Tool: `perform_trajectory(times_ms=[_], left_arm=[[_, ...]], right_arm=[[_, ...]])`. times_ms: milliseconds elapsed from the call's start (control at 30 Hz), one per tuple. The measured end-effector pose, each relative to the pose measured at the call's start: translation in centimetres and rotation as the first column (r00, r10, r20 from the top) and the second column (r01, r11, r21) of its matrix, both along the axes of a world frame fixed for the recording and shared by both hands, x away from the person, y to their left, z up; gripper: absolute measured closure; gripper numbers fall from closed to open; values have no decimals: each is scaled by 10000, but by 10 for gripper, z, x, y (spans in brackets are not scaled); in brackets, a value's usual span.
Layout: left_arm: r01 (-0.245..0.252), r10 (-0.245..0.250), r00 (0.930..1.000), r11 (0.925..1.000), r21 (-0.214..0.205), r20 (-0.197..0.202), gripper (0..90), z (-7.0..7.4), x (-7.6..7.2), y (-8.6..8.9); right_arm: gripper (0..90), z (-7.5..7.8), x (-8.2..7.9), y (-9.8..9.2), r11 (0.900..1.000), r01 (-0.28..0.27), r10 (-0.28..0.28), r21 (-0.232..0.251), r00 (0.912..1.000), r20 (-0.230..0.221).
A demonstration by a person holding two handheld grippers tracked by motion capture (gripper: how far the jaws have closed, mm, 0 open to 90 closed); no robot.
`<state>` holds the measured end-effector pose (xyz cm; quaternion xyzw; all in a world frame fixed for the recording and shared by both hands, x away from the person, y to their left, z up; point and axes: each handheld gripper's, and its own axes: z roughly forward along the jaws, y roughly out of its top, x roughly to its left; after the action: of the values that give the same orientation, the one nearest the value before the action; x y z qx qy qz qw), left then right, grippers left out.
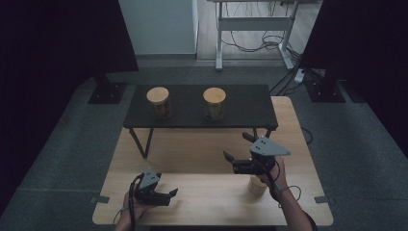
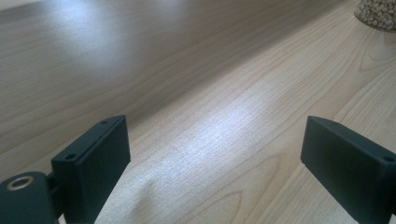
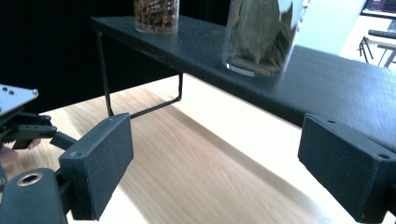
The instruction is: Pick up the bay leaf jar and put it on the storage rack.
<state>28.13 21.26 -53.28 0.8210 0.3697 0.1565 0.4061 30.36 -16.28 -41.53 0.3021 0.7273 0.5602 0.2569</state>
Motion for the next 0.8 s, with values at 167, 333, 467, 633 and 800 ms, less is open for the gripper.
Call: perform_trajectory(times_ms=[167,333,467,633,800], left_arm=[[34,-34,10000,10000,57,-24,77,-1,0,-1],[65,-65,10000,10000,18,-35,77,-1,-1,-2],[68,-68,10000,10000,26,-44,77,-1,-1,-2],[60,-60,10000,10000,67,-54,77,-1,-1,-2],[133,-132,9999,9998,123,-52,76,-2,-1,-4]], right_arm=[[99,-15,-11,-6,9999,127,-127,76,9999,-52],[100,-28,-21,-11,9997,171,-169,156,9998,-124],[100,-37,-28,-14,9996,259,-256,125,9995,-207],[99,-49,-36,-16,9994,304,-298,149,9987,-406],[98,-65,-45,-14,9995,291,-284,83,9973,-674]])
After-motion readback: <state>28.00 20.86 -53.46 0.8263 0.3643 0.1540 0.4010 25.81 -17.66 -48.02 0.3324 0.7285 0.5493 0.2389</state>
